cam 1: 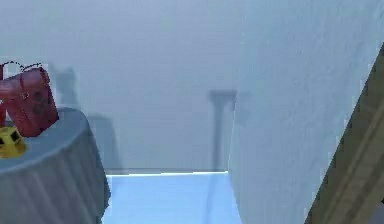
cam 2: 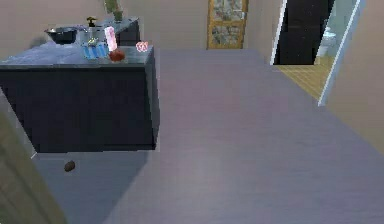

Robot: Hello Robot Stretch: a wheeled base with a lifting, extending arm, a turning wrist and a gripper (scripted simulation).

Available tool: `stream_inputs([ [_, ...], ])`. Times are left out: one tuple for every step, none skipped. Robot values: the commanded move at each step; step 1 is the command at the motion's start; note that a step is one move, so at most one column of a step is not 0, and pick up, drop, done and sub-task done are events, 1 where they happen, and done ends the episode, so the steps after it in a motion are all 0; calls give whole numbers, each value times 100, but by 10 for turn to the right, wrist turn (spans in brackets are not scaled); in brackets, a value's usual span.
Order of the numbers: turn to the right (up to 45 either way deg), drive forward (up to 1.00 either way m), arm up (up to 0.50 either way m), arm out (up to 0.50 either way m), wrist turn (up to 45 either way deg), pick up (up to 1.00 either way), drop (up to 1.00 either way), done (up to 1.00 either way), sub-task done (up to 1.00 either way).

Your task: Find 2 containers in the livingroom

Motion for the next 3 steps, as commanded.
stream_inputs([
  [-450,0,0,0,0,0,0,0,0],
  [0,0,0,0,0,0,0,0,100],
  [0,0,0,0,0,0,0,100,0],
])
